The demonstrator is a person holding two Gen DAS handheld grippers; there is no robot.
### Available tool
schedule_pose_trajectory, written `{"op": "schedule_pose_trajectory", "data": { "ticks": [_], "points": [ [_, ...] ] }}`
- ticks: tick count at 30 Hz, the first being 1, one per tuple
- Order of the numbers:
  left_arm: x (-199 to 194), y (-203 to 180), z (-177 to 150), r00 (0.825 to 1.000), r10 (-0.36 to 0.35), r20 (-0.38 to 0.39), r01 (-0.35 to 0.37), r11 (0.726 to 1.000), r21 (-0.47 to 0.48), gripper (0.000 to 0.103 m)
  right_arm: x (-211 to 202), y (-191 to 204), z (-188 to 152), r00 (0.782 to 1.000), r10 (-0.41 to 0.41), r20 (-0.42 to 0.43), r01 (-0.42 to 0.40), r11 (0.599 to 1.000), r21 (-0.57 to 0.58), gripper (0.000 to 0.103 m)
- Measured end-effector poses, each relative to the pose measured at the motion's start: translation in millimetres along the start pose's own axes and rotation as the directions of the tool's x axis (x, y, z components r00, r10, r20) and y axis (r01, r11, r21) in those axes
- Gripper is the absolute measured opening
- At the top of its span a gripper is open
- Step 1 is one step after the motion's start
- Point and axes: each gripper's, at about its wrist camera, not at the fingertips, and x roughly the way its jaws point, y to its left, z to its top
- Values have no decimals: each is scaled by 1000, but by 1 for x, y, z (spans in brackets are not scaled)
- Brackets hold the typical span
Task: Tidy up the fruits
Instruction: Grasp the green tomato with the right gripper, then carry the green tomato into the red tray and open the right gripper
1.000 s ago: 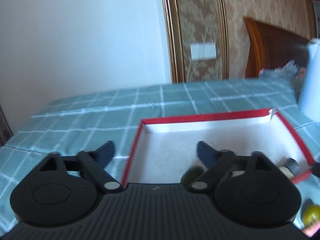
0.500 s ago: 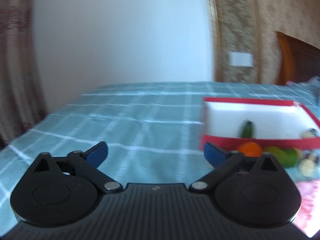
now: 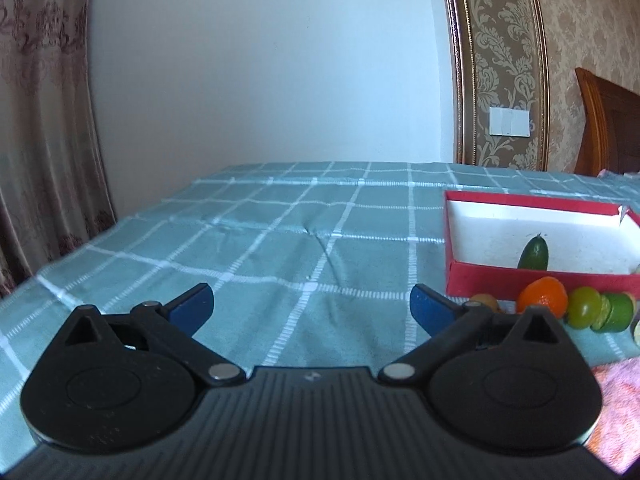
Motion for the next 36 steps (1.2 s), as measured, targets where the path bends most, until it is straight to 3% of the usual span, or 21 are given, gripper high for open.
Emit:
{"op": "schedule_pose_trajectory", "data": {
  "ticks": [3,7,11,15,20,30,36],
  "points": [
    [4,2,-3,1000,-8,-18,8,1000,-12,103,2,6,2,999,-32,5,32,999,-19,84],
    [8,10,-3,999,-28,-38,26,998,-59,103,8,5,2,999,12,-30,-11,1000,9,81],
    [12,15,-4,997,-45,-62,40,996,-85,103,16,3,1,996,53,-70,-50,998,36,58],
    [15,19,-3,995,-56,-77,48,993,-103,103,23,5,1,992,83,-97,-78,995,59,54],
    [21,24,-4,990,-84,-111,70,989,-129,103,26,12,1,985,118,-123,-113,992,51,34],
    [27,32,-6,984,-112,-141,85,979,-184,103,24,13,3,988,101,-113,-94,993,64,34],
    [27,35,-6,981,-132,-143,102,974,-201,103,22,8,24,995,76,-65,-73,996,60,34]
  ]
}}
